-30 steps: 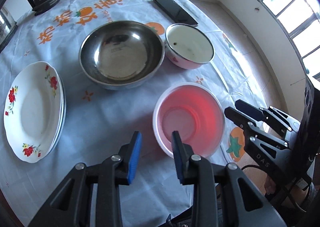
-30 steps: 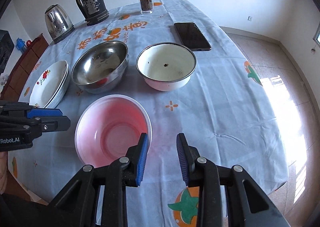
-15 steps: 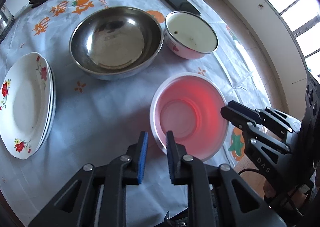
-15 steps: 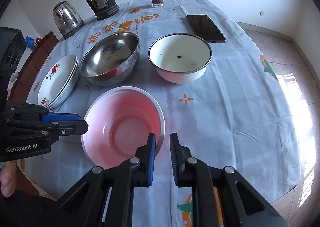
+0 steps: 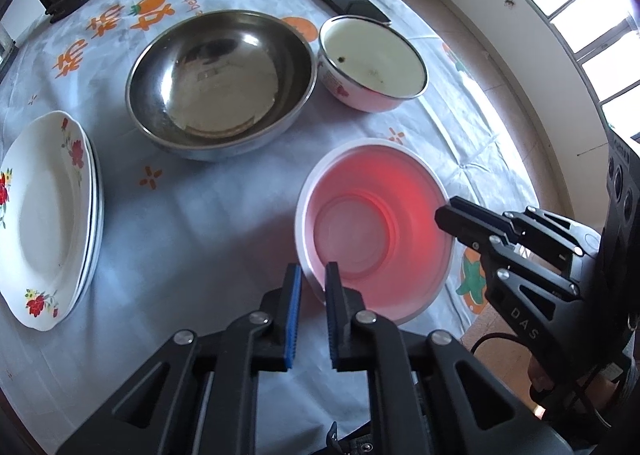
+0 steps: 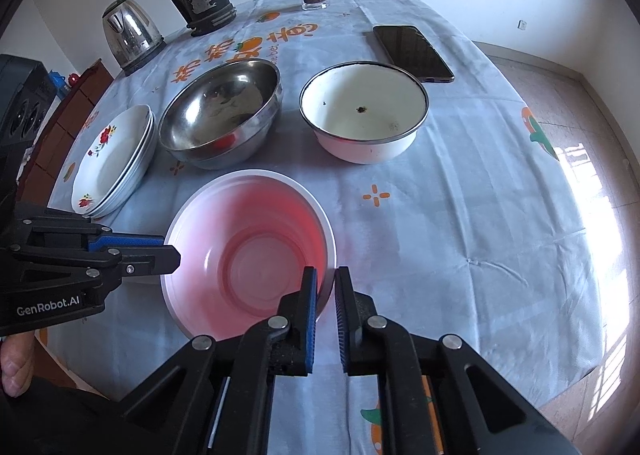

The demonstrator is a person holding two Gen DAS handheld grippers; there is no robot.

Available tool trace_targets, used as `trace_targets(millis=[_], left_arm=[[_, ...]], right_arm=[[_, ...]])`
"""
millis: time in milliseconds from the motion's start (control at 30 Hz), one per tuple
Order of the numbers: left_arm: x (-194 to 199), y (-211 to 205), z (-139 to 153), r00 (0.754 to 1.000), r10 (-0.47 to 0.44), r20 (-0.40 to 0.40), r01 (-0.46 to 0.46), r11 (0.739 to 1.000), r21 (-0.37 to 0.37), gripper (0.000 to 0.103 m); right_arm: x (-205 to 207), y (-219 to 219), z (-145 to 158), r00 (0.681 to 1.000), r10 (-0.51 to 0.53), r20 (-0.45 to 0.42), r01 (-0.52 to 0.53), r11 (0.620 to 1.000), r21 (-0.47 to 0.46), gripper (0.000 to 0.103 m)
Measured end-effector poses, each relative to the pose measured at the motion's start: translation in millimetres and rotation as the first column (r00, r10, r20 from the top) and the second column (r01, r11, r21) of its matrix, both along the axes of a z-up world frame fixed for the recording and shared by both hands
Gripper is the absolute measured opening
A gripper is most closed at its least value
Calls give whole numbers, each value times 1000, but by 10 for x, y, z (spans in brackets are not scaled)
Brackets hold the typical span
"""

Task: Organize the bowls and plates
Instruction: 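Lift the pink plastic bowl with both grippers toward the steel bowl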

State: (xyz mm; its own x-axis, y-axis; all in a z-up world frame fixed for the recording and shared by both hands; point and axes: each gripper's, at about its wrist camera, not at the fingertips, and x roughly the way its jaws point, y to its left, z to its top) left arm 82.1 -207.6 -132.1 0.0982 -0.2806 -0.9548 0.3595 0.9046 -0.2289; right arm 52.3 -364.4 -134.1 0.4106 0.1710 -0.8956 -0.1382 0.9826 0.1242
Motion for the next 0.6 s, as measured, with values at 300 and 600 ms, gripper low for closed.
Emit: trace_targets(millis=[300,600], left_arm=[[-13,30,190,998,-21,55,20,1000,5,9],[21,104,375,991,-22,130,21,1000,13,9]], right_arm=[[23,42,75,1000,1,10,-1,1000,0,10],[81,130,265,999,17,46,-17,1000,0,10]])
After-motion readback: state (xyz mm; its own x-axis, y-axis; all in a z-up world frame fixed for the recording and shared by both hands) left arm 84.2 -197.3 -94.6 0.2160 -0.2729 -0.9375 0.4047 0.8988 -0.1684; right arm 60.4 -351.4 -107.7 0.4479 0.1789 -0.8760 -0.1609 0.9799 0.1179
